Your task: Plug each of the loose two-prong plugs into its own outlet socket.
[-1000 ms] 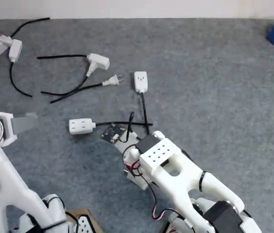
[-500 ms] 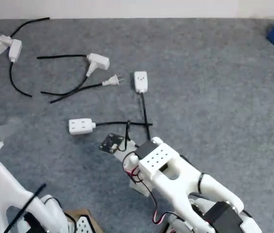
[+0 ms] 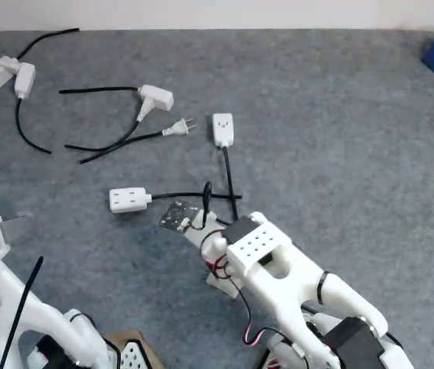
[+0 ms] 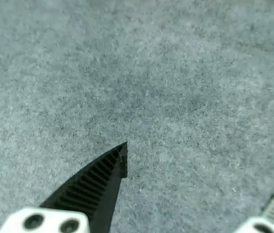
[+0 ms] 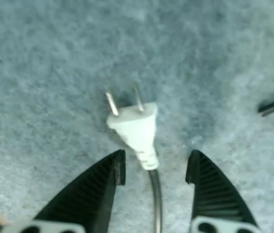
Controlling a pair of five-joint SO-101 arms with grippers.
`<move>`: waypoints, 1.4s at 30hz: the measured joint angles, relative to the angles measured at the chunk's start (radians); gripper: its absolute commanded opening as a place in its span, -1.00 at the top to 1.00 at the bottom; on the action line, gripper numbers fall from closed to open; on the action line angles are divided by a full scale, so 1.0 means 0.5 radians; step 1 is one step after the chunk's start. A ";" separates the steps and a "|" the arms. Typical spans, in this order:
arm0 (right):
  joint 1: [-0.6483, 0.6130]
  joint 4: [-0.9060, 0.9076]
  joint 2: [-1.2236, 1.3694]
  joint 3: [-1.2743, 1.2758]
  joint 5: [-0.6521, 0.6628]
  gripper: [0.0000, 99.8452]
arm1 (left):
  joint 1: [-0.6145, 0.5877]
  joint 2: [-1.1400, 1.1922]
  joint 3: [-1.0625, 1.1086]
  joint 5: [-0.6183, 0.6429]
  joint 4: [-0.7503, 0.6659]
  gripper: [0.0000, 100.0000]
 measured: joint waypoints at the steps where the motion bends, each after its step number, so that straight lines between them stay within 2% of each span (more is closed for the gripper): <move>1: 0.028 0.000 0.000 0.000 0.034 0.59 | 0.000 0.000 0.003 -0.003 -0.009 0.09; 5: 0.080 -0.040 0.000 0.031 0.132 0.59 | 0.000 0.000 0.003 -0.009 -0.015 0.09; 9: 0.080 -0.230 -0.006 0.181 0.166 0.59 | 0.000 0.000 0.003 -0.009 -0.018 0.09; 18: -0.144 -0.442 -0.015 0.316 0.267 0.60 | -0.003 0.000 0.003 -0.009 -0.018 0.09; 20: -0.144 -0.470 -0.009 0.322 0.279 0.68 | -0.009 0.000 0.003 -0.009 -0.018 0.09; 24: -0.147 -0.488 -0.028 0.331 0.282 1.00 | -0.058 0.000 0.003 -0.009 -0.018 0.09; 26: -0.147 -0.506 -0.031 0.328 0.285 0.96 | -0.058 0.000 0.003 -0.009 -0.018 0.09; 34: -0.147 -0.528 -0.031 0.322 0.292 0.98 | -0.074 0.000 0.003 -0.009 -0.018 0.09; 40: -0.147 -0.503 -0.028 0.310 0.077 0.98 | -0.071 0.000 0.003 -0.009 -0.021 0.09; 42: -0.153 -0.402 0.000 0.160 -0.003 0.98 | -0.049 0.000 0.003 -0.009 -0.028 0.08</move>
